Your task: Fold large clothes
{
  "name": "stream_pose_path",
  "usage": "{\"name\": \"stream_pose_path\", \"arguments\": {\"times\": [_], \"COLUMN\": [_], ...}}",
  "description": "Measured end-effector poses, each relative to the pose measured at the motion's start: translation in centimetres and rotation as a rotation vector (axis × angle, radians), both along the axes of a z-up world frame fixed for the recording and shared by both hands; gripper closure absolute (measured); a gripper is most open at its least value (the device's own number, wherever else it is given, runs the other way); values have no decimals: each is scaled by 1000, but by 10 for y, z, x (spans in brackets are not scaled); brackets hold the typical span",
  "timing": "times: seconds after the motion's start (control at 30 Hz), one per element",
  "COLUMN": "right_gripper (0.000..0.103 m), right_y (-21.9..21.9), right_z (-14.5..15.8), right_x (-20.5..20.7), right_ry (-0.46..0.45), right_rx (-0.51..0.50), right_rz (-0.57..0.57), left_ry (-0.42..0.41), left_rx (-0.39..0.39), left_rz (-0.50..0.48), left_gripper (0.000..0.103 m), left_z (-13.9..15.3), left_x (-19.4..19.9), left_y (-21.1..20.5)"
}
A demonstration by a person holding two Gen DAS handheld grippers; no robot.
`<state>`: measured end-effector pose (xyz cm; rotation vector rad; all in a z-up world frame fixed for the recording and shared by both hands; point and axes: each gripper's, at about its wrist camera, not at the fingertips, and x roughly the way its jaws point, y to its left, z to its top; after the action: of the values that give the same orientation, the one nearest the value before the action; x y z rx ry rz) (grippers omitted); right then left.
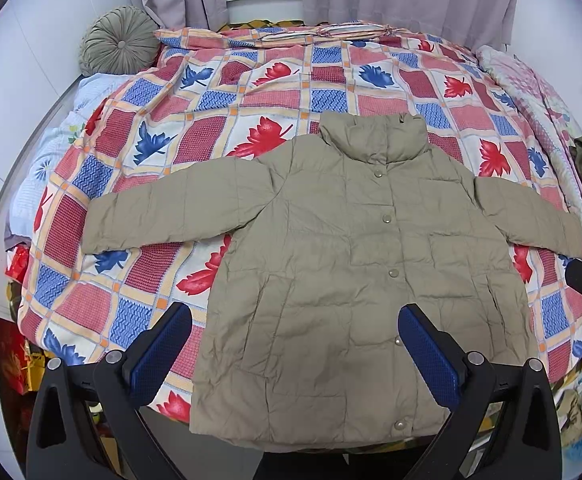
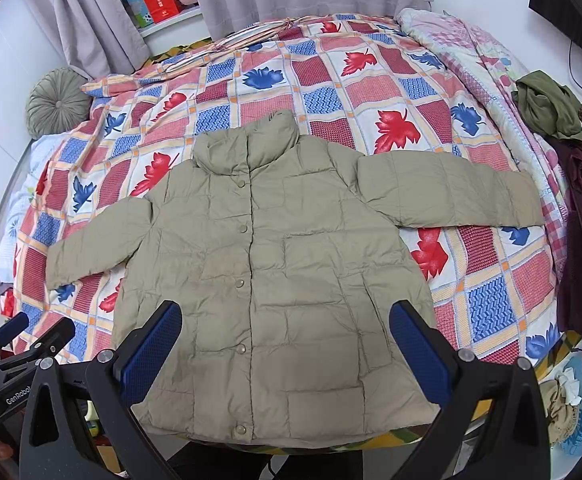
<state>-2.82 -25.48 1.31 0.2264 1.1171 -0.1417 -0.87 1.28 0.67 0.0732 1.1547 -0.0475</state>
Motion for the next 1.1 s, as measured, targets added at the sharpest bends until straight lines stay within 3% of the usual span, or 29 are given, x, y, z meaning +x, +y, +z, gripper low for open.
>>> {"name": "stream_pose_path", "arguments": {"times": [1.1], "right_gripper": [0], "right_y": [0], "right_z": [0], "right_x": [-1], "right_ry": [-4], "right_rx": [-2], "right_rz": [-1], "left_ry": [-3], "left_rx": [1], "left_rz": [-2], "left_gripper": [0], "left_z": [-1], "left_x": [0], "left_y": [0]}}
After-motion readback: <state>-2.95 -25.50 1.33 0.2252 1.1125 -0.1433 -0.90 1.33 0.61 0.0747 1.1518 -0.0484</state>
